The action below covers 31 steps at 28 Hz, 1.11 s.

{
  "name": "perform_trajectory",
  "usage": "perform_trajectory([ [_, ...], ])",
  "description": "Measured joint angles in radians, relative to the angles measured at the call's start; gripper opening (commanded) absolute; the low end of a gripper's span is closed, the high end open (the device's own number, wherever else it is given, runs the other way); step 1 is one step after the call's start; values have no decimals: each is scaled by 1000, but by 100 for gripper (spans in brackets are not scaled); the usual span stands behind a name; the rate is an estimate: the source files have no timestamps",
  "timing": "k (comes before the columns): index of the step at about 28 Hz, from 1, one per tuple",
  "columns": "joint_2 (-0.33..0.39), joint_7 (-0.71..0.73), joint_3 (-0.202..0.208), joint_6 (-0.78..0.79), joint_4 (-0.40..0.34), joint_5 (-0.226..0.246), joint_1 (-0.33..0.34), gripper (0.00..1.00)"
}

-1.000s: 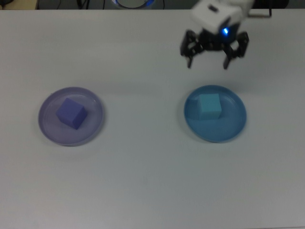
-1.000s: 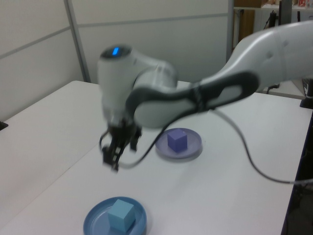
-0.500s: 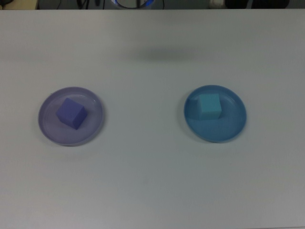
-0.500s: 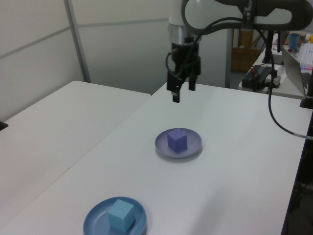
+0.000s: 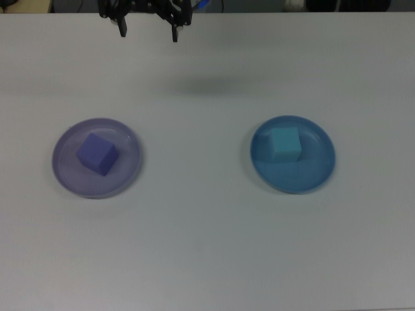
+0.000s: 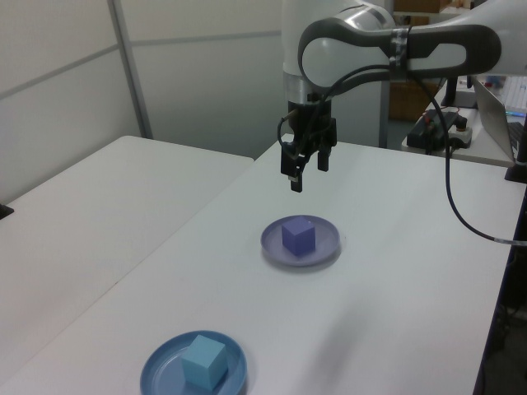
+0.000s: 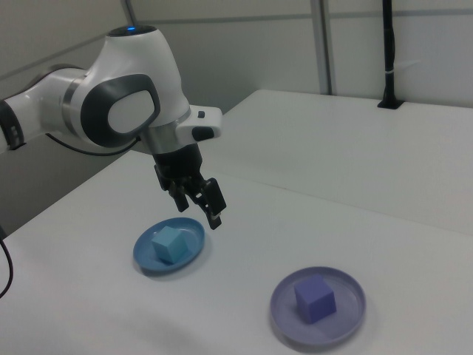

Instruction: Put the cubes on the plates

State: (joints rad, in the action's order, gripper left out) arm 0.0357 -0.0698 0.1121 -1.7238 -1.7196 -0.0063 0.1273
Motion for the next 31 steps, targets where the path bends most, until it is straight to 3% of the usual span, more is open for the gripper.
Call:
perform_trajectory([
  [15,13,14,-1,6,5,-31,-36,100],
  [31,32,66,-3,6,31,1,-96,100],
])
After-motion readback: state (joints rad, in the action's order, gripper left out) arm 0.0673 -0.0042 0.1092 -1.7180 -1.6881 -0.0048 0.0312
